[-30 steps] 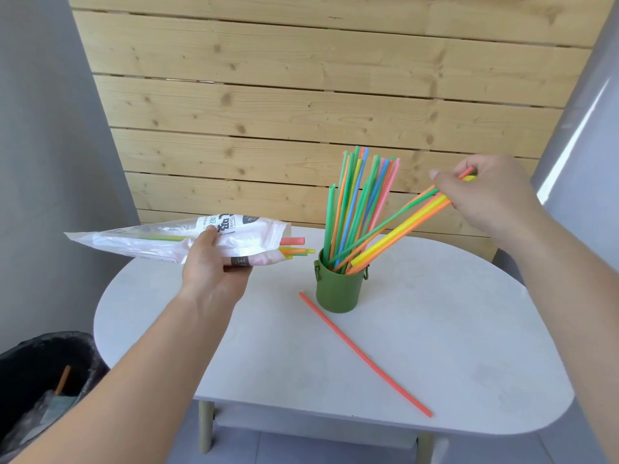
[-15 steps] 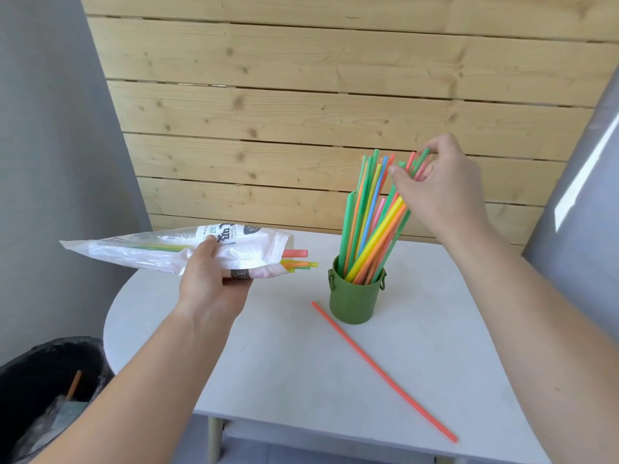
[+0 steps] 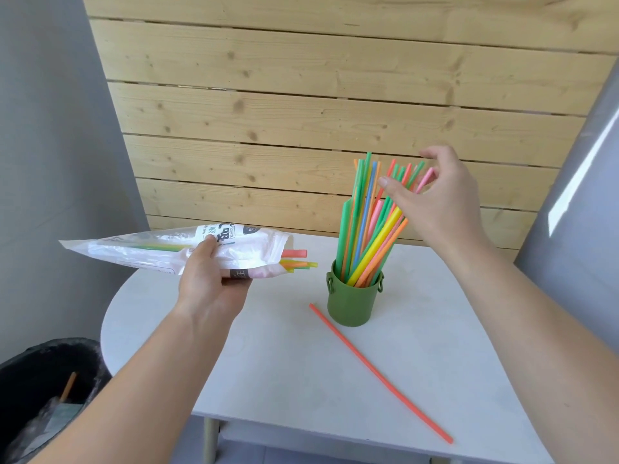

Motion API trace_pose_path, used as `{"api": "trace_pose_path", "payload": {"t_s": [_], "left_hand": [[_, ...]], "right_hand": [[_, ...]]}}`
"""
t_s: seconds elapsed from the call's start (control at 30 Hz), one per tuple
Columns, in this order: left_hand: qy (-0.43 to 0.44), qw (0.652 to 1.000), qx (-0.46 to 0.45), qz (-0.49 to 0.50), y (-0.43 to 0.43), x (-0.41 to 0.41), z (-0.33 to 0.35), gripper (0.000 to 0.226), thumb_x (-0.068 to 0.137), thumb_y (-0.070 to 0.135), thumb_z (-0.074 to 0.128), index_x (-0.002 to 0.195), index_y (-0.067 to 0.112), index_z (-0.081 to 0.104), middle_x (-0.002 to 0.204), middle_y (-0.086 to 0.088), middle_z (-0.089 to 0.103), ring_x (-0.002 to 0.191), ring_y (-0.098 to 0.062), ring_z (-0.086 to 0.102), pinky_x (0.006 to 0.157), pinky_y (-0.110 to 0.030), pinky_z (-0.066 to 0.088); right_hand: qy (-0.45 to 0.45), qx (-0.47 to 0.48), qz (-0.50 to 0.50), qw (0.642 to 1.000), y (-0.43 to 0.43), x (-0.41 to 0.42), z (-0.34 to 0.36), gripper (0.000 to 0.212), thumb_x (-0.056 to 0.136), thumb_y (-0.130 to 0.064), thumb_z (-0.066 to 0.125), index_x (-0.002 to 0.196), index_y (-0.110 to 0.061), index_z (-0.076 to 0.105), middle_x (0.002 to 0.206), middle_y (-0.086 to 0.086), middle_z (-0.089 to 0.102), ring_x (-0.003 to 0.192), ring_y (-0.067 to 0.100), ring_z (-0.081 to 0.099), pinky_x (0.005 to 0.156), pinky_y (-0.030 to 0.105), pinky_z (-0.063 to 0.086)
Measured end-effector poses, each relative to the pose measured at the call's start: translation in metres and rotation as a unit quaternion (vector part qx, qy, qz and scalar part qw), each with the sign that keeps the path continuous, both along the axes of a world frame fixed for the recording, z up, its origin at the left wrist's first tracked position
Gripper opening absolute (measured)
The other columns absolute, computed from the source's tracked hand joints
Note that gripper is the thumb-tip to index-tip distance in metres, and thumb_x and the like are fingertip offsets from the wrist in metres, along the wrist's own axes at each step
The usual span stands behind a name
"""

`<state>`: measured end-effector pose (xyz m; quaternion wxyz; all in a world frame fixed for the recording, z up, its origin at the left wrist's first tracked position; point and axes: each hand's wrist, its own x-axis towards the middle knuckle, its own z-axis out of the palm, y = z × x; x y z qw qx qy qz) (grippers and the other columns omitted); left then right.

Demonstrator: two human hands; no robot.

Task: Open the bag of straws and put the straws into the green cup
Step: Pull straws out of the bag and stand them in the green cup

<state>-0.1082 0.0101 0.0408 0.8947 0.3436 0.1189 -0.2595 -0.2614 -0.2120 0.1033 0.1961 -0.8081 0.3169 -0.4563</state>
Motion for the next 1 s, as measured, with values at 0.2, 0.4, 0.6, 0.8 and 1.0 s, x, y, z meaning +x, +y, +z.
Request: {"api": "trace_pose_path", "payload": {"t_s": [0.2,0.4,0.6,0.8,1.0], "left_hand": [[0.006,1.0,-0.003,-0.002,0.002,-0.007,0.006,0.013,0.105,0.017,0.058,0.092,0.019,0.055,0.097,-0.003,0.068,0.086,-0.021,0.069,0.073,-0.036,0.055],[-0.004,1.0,-0.006,-0.014,0.005,-0.008,0.01,0.011,0.106,0.018,0.057,0.095,0.019,0.055,0.104,-0.005,0.067,0.094,-0.023,0.069,0.068,-0.035,0.053],[-0.003,1.0,-0.008,-0.013,0.008,-0.008,0.011,0.011,0.104,0.018,0.06,0.094,0.019,0.055,0.103,-0.005,0.068,0.093,-0.023,0.069,0.062,-0.035,0.053],[-0.006,1.0,-0.004,-0.011,0.008,-0.005,0.009,0.01,0.104,0.017,0.059,0.096,0.019,0.054,0.111,-0.006,0.066,0.099,-0.028,0.066,0.06,-0.029,0.049],[-0.002,1.0,-0.009,-0.022,0.007,-0.006,0.009,0.006,0.104,0.021,0.06,0.099,0.016,0.06,0.105,-0.003,0.071,0.093,-0.021,0.072,0.062,-0.032,0.056]], "right_hand": [[0.153,-0.059,-0.055,0.985,0.005,-0.021,-0.005,0.061,0.088,-0.059,0.062,0.134,-0.021,0.051,0.122,0.008,0.05,0.103,0.033,0.061,0.074,0.035,0.041],[0.129,-0.016,-0.03,0.991,0.005,-0.033,-0.005,0.08,0.086,-0.061,0.062,0.152,-0.026,0.034,0.138,0.007,0.043,0.121,0.031,0.056,0.093,0.043,0.046],[0.05,0.009,-0.004,0.999,0.001,-0.042,-0.003,0.079,0.083,-0.061,0.065,0.151,-0.03,0.037,0.135,0.004,0.048,0.112,0.024,0.061,0.095,0.046,0.052],[0.073,-0.057,-0.007,0.996,0.01,-0.047,-0.018,0.063,0.089,-0.058,0.051,0.142,-0.023,0.052,0.148,0.012,0.037,0.135,0.031,0.045,0.11,0.046,0.041],[0.128,-0.022,-0.002,0.992,0.027,-0.048,-0.044,0.053,0.094,-0.044,0.06,0.143,-0.024,0.053,0.162,0.016,0.017,0.149,0.033,0.02,0.117,0.04,0.025]]}}
